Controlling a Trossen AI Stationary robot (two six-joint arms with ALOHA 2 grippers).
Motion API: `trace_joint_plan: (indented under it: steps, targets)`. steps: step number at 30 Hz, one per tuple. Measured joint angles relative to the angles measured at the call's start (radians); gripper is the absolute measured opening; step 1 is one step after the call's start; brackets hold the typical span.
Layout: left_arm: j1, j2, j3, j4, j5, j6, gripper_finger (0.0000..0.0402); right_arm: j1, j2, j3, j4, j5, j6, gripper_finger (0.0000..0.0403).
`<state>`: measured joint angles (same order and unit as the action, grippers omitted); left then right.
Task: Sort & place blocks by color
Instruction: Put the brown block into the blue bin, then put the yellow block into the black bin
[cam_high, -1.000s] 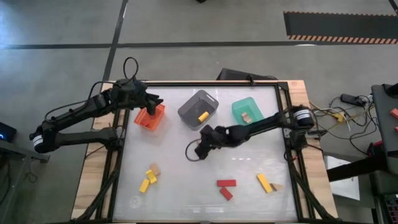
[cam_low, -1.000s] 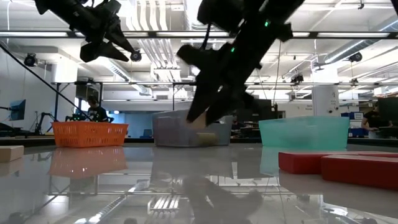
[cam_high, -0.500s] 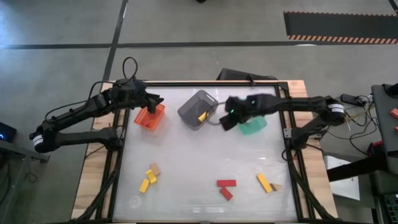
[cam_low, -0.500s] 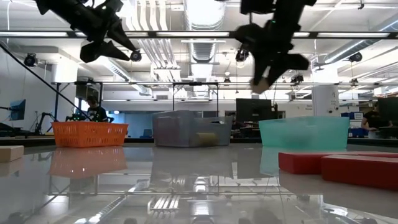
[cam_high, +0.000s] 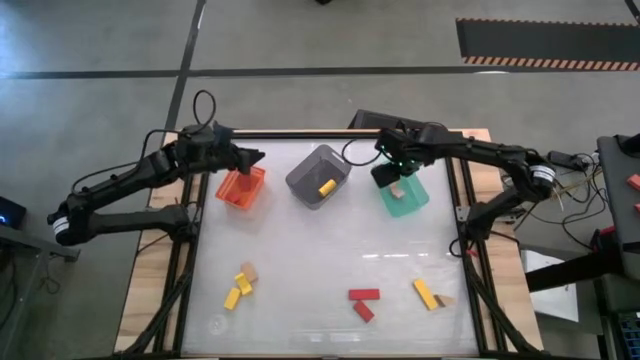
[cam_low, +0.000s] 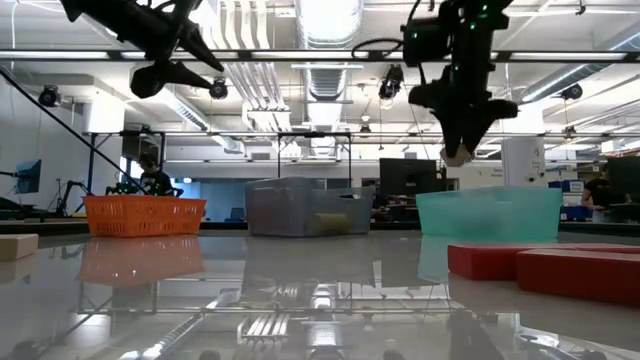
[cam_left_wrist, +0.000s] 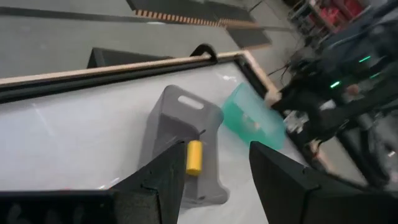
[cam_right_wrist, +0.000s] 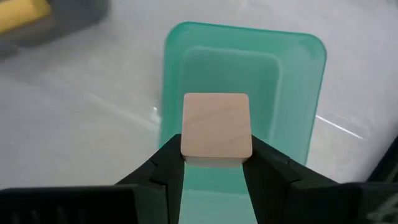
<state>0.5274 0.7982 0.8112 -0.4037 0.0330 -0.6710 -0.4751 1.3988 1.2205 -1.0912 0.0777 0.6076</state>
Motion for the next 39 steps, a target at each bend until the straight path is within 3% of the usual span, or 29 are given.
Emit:
trace_joint_plan:
  steps: [9,20,29,35,39]
  targets:
    - [-0.013,-0.004,0.000,0.092,0.001,-0.057,0.0160,-0.028,0.089,-0.072,0.102,0.009,-0.110,0.0122]
    - [-0.019,-0.008,0.000,0.141,0.001,-0.083,0.0160,-0.027,0.043,-0.277,0.378,0.062,-0.095,0.0122]
    - [-0.019,-0.006,0.000,0.142,0.000,-0.085,0.0160,-0.027,0.043,-0.328,0.484,0.103,-0.084,0.0123]
    - [-0.019,0.000,0.000,0.142,0.000,-0.089,0.0160,-0.027,0.043,-0.332,0.485,0.109,-0.084,0.0189]
    - [-0.019,0.000,0.000,0.142,0.000,-0.110,0.0160,-0.027,0.043,-0.328,0.474,0.109,-0.084,0.0210]
